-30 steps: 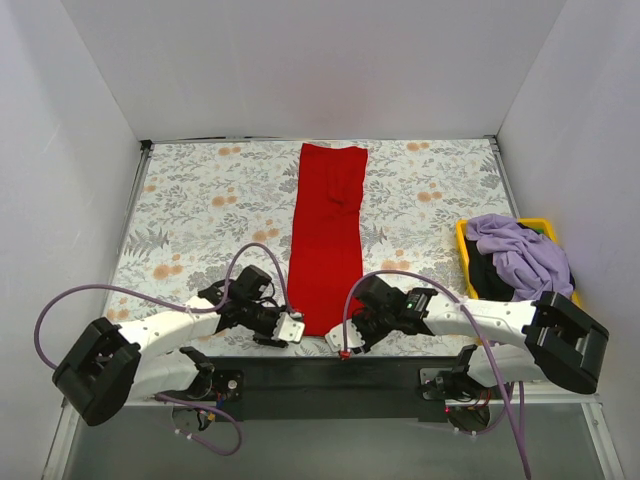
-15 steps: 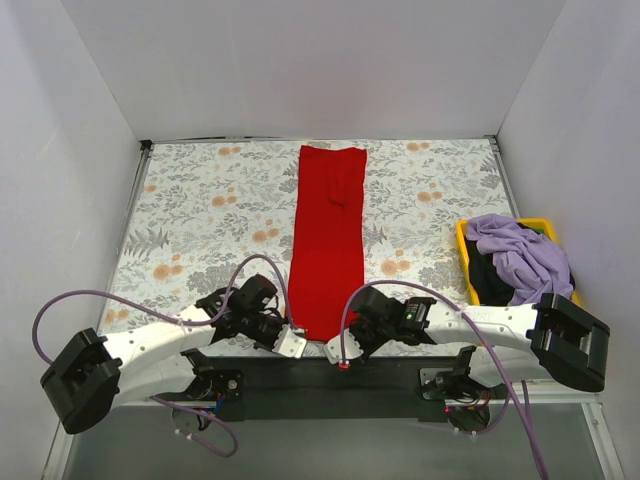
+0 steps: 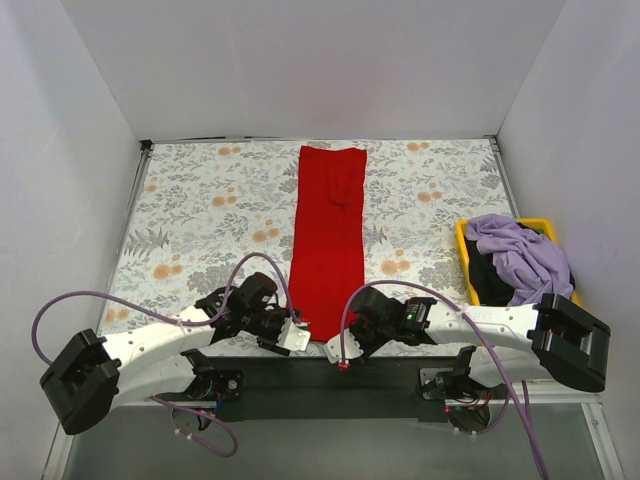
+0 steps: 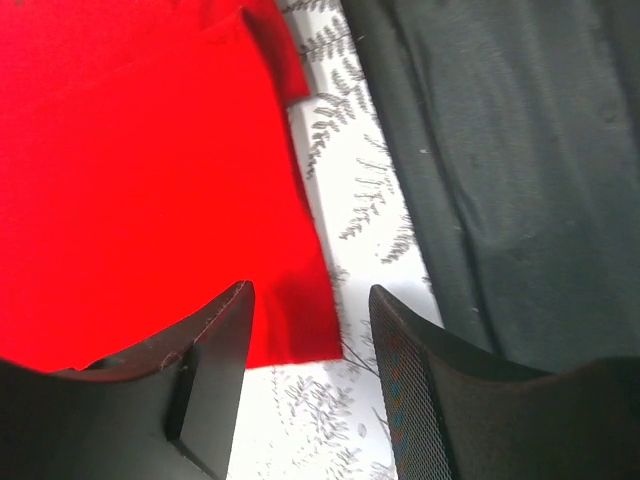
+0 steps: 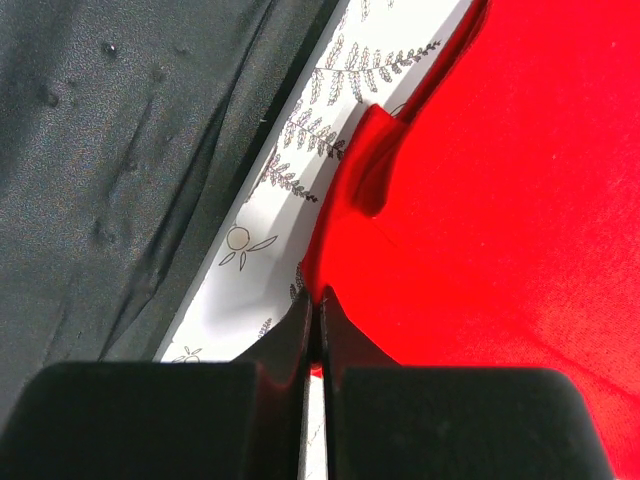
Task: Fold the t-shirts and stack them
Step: Fold the tshirt
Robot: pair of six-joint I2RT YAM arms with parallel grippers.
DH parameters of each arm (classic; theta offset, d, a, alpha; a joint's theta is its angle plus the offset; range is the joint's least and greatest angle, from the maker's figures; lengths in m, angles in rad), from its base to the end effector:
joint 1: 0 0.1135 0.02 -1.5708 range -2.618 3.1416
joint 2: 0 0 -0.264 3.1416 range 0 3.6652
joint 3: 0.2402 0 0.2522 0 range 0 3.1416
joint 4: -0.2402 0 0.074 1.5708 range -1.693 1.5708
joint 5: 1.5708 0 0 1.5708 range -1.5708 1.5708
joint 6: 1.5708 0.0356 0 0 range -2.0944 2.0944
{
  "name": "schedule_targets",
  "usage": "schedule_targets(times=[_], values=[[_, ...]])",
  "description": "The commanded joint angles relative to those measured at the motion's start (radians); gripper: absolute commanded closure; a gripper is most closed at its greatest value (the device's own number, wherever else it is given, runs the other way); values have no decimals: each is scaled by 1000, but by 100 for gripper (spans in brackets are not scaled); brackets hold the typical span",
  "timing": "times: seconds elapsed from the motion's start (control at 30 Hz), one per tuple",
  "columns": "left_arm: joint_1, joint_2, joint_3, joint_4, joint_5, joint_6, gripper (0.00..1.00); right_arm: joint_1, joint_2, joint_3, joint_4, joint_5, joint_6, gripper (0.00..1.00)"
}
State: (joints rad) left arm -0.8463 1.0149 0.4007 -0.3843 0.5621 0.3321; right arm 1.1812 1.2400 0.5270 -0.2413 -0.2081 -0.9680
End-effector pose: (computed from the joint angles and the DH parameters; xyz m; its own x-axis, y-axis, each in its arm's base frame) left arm 0.0997 -0.1413 0.1581 -0.2578 0.7075 -0.6581 0.9615 0.1206 -0.2470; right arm 0.0774 0.2079 0.1595 0.6073 -0.6430 -0.4667 -0.7942 -0.4737 -0.3807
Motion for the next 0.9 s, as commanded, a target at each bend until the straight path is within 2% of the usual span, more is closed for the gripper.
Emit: schedule_targets(times=[0.0, 0.17, 0.2, 0.27, 0.33, 0.43, 0.67, 0.8, 0.87], values=[[3, 54, -13, 93, -30, -1, 52, 12, -1, -28, -84, -19, 26, 99], [6, 142, -49, 91, -67, 94, 61, 12, -1, -36, -82, -19, 29, 99], [4, 146, -65, 100, -70, 96, 67, 12, -2, -42, -82, -22, 23, 99], [4, 168, -62, 98, -71, 87, 73, 12, -4, -48, -78, -19, 20, 99], [6, 182, -36, 58, -61, 81, 88, 12, 1, -41, -76, -16, 26, 99], [4, 153, -7, -14, 4, 99, 100, 14, -17, -19, -108, -45, 34, 99], [-22, 45, 75, -162, 116, 81, 100, 60, -89, 27, -158, -48, 34, 99], [-20, 15, 116, -134, 95, 21, 100, 28, -111, 67, -167, -33, 6, 99], [15, 10, 128, -102, 88, 9, 100, -29, -123, 91, -171, -42, -26, 99]])
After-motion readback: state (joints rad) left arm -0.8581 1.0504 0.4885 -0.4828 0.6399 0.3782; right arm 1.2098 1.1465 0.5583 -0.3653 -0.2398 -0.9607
